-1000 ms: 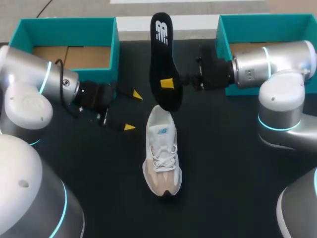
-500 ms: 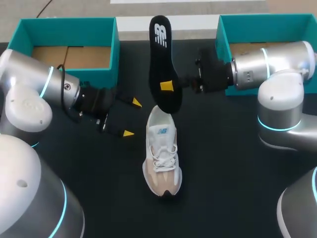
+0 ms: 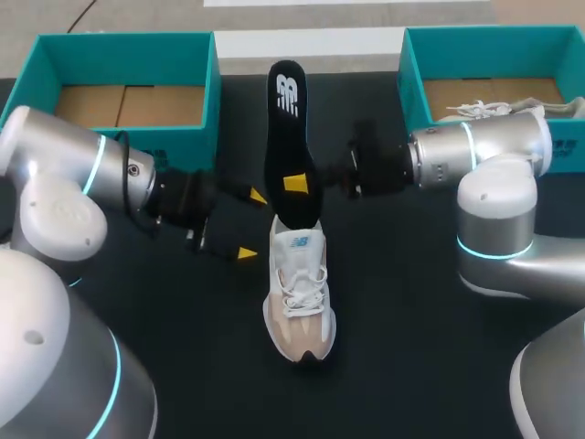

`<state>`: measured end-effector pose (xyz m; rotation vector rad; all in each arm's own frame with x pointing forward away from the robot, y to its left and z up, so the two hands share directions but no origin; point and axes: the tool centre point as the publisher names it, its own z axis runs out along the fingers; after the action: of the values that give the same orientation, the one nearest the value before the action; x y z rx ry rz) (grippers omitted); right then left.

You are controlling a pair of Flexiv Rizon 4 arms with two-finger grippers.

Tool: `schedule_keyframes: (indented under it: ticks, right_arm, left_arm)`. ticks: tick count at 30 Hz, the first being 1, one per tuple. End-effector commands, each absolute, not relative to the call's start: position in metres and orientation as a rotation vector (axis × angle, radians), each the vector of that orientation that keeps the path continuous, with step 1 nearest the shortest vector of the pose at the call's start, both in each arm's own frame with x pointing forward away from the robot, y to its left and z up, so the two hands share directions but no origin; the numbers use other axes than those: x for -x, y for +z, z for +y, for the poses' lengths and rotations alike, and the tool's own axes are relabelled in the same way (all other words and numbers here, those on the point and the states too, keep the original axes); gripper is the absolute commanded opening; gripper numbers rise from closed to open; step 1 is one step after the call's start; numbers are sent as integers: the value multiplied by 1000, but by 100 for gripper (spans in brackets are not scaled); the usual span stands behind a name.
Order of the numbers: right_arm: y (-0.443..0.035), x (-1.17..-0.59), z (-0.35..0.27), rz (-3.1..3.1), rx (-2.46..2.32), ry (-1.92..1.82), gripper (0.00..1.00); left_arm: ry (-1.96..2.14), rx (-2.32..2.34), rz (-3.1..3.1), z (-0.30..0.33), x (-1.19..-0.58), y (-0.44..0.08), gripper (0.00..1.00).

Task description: Take the shoe out of the shoebox, open the shoe tongue, remove and reinsert the insole, then place the shoe into the shoebox

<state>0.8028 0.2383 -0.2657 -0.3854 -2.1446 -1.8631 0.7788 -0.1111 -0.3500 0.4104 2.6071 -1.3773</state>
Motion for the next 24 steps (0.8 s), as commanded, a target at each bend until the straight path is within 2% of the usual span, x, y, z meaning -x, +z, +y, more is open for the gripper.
schedule_keyframes:
  ticks: [1,24]
  right_arm:
    - [-268,-810,245,-2143,375,-1853,0]
    - [-281,-808,240,-2109,402,-1852,0]
  left_arm:
    - [-1377,-398,2606,-114,-778,-352,100]
    - [-1396,-349,2619,-127,-782,-356,100]
